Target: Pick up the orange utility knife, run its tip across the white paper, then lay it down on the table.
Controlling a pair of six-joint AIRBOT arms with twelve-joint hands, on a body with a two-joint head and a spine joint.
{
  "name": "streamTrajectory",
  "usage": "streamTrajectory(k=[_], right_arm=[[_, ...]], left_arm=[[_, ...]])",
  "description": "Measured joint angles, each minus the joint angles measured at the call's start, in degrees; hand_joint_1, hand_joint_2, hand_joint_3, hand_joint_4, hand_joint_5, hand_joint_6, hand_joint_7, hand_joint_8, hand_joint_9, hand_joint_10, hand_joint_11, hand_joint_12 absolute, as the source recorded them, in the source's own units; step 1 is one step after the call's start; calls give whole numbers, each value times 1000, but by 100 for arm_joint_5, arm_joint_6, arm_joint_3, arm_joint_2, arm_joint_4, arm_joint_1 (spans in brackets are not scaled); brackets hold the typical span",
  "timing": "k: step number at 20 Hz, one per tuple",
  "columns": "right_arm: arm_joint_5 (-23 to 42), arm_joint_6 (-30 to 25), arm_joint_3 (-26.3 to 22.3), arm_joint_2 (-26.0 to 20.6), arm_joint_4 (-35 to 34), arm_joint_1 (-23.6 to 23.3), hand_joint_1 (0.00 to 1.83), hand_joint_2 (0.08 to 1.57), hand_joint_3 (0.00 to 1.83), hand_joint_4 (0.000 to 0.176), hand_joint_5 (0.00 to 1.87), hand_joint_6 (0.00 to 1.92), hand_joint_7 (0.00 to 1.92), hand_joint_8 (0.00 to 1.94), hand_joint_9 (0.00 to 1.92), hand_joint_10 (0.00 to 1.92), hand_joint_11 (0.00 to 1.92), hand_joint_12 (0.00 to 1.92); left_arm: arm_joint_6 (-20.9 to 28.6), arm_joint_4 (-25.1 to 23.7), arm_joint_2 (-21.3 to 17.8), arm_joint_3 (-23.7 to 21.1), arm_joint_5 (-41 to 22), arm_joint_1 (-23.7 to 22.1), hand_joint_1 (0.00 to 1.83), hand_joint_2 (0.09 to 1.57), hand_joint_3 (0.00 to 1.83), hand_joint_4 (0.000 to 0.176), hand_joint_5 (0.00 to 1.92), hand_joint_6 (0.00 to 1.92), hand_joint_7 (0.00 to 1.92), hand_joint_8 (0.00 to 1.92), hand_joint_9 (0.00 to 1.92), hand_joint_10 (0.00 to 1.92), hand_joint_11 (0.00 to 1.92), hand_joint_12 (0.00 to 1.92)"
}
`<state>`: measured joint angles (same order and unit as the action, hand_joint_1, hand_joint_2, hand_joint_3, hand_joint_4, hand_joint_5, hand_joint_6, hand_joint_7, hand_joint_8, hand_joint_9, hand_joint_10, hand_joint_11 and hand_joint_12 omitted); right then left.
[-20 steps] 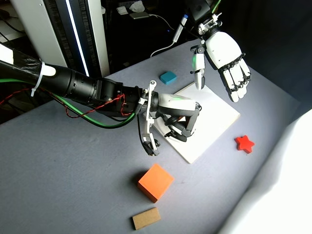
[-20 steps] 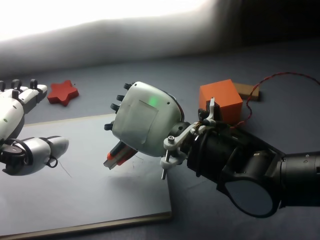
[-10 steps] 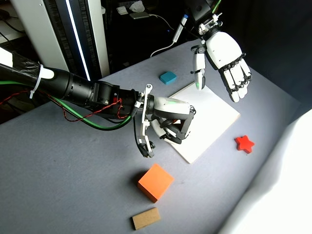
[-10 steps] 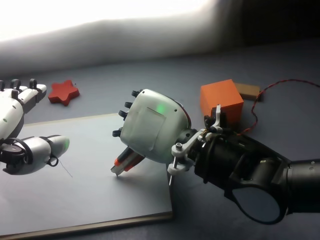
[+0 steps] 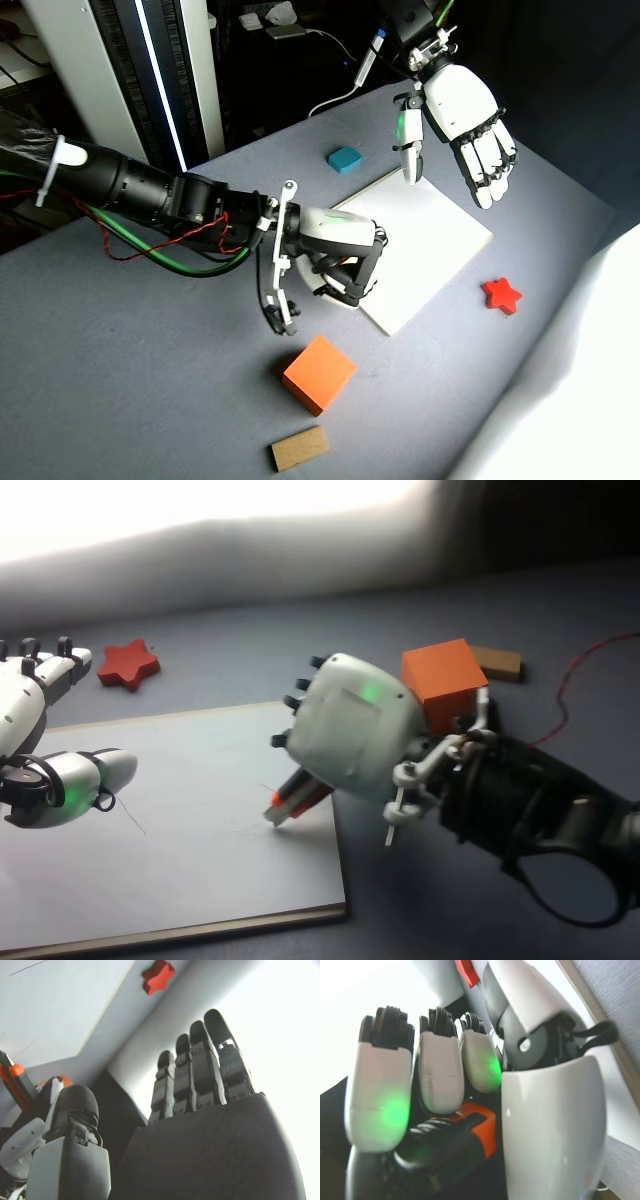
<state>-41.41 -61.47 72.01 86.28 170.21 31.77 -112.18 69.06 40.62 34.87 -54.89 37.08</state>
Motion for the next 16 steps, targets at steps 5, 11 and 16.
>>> streamTrajectory(k=[5, 11, 16], right_arm=[[22, 13, -44, -262, -28, 0, 1444, 1075, 504, 176, 1419, 1921, 1590, 1941, 1718, 1921, 1804, 1921], [813, -951, -800, -927, 20, -455, 1447, 1077, 503, 176, 1434, 1921, 1609, 1941, 1729, 1921, 1810, 1921], [1991, -1985, -1464, -1794, -341, -726, 1440, 1088, 486, 176, 1429, 1921, 1600, 1941, 1720, 1921, 1802, 1921]], left_arm=[[0, -2, 0, 0, 2, 0, 191, 1244, 0, 55, 97, 6, 204, 6, 231, 7, 0, 922], [0, -4, 0, 0, 4, 13, 183, 1257, 4, 57, 89, 0, 188, 0, 220, 1, 0, 941], [0, -7, 0, 0, 2, 13, 185, 1261, 2, 54, 84, 0, 186, 0, 231, 8, 0, 913]])
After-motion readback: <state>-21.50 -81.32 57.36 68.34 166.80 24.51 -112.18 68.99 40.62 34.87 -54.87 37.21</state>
